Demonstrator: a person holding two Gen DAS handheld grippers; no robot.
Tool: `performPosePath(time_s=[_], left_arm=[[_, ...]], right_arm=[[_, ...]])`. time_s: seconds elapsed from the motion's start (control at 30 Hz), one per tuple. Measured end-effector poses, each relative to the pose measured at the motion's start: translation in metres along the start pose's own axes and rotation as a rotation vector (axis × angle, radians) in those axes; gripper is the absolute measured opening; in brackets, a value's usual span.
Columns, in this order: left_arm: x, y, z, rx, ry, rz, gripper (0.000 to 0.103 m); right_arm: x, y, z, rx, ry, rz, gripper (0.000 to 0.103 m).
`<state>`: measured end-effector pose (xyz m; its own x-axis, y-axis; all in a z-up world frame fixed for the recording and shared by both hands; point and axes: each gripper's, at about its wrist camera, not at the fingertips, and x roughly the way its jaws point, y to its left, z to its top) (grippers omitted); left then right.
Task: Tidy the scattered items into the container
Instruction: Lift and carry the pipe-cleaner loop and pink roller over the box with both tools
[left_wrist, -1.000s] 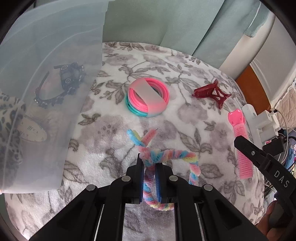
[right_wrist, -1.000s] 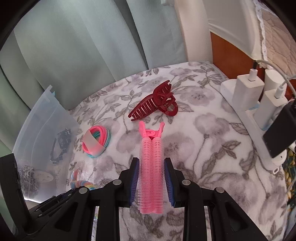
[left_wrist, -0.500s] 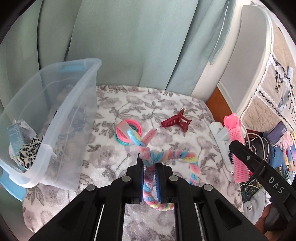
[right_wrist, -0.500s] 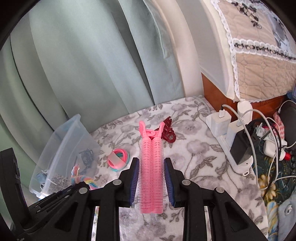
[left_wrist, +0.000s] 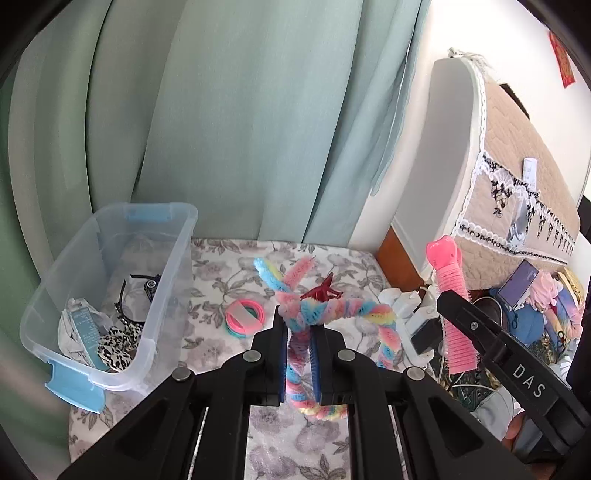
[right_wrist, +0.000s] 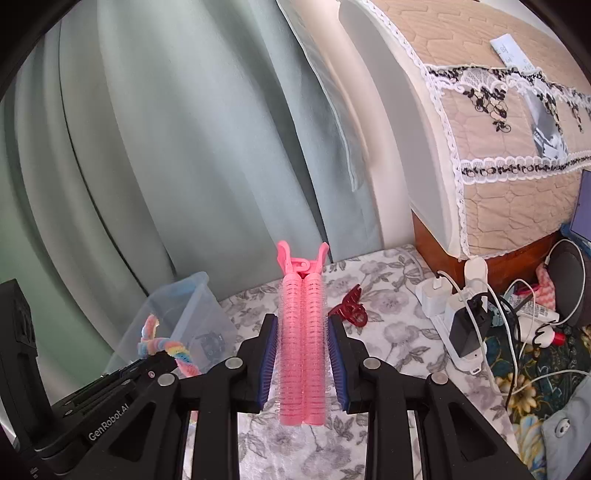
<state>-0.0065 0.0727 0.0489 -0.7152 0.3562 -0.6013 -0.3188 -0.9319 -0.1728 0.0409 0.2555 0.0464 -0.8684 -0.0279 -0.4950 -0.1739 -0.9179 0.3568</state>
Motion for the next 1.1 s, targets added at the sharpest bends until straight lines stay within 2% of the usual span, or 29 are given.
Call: performPosePath(time_s=[0.23,0.43,0.7,1.1], left_arm=[[-0.038,0.004,0.015,0.0,-0.098,-0.012,0.011],[-0.061,0.012,0.022,-0.007,-0.159,-0.022,0.011],[-0.077,0.04,0.027,-0.055,-0.21,-0.004,0.011],[-0.087,0.11,0.021,-0.188,-0.247,0.051,0.011]], right_arm=[[-0.032,0.028,0.013,-0.048,-0.096,0.043,0.029],[-0.049,0.049,0.017,-0.088,-0.137,0.066,0.029],[-0.047,0.073,0.018,-0.115,-0.129,0.091,0.029],[-0.021,0.127,0.007,-0.229,-0.071,0.116,0.029]])
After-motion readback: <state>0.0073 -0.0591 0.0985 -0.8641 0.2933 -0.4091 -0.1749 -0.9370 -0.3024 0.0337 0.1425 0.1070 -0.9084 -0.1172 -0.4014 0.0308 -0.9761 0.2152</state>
